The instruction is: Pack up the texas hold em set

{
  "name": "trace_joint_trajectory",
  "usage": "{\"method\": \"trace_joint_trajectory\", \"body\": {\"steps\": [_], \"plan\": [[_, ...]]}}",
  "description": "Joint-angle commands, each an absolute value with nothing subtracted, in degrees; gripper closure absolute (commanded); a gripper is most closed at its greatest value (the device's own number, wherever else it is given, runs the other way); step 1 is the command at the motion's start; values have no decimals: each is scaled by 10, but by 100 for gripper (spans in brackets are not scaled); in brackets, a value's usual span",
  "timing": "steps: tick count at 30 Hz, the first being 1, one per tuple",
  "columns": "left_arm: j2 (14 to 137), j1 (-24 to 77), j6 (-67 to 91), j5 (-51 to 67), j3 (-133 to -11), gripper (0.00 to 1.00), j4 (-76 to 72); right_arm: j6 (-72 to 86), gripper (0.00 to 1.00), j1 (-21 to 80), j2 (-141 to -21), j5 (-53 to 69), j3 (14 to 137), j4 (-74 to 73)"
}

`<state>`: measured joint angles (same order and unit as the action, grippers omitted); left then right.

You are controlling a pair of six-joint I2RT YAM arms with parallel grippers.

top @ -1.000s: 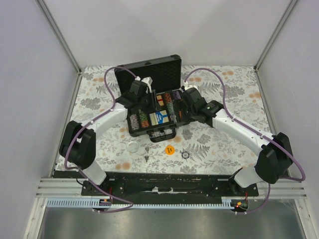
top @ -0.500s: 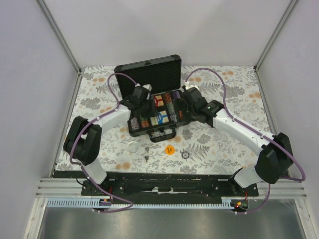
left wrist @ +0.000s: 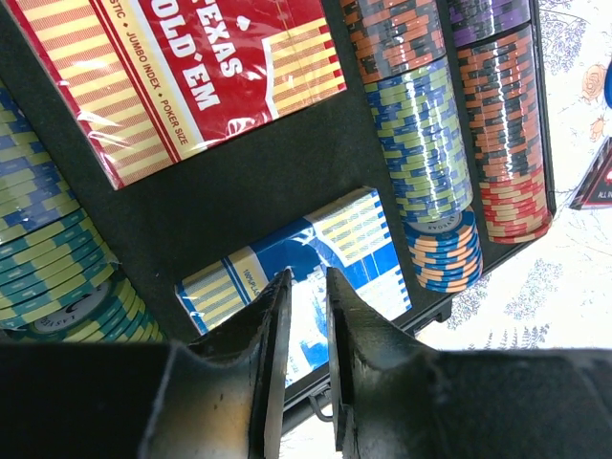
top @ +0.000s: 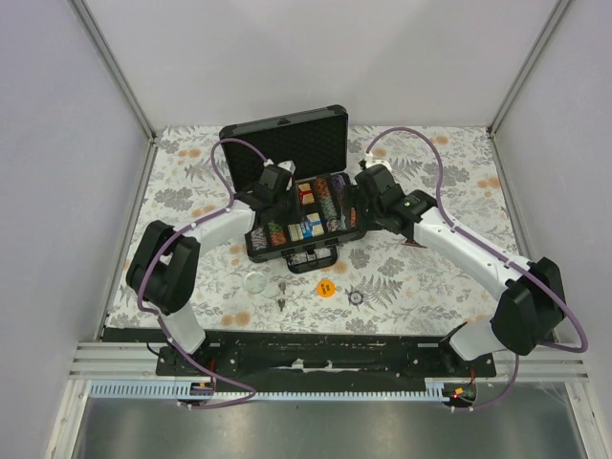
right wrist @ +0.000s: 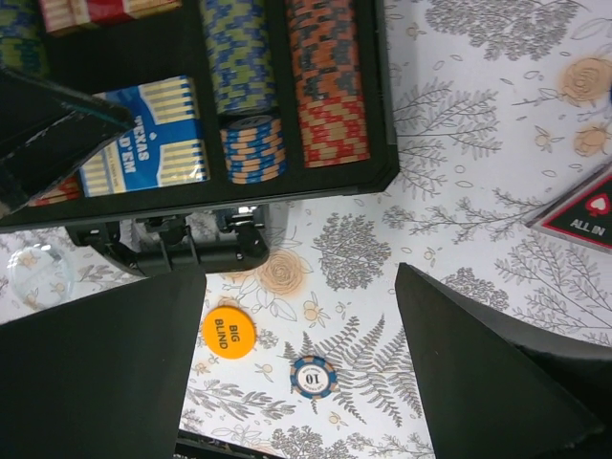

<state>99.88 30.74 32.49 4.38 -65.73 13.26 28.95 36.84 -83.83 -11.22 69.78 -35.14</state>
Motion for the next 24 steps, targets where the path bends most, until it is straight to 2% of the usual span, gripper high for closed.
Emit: {"method": "trace_joint_trajectory", "body": {"steps": [1,8,17,24], "plan": [[1014,317,305,54,-658,72,185,314,11,344,-819,-142,692,-370],[1008,331,282,113,-622,72,149,361,11,293,-824,-162,676,-403],[1020,339,291,-13,-597,75,199,372,9,219,-859,-183,655,-432],[991,340,290,-26,-616,75,214,341,7,164,-912,-180,659,-425]]}}
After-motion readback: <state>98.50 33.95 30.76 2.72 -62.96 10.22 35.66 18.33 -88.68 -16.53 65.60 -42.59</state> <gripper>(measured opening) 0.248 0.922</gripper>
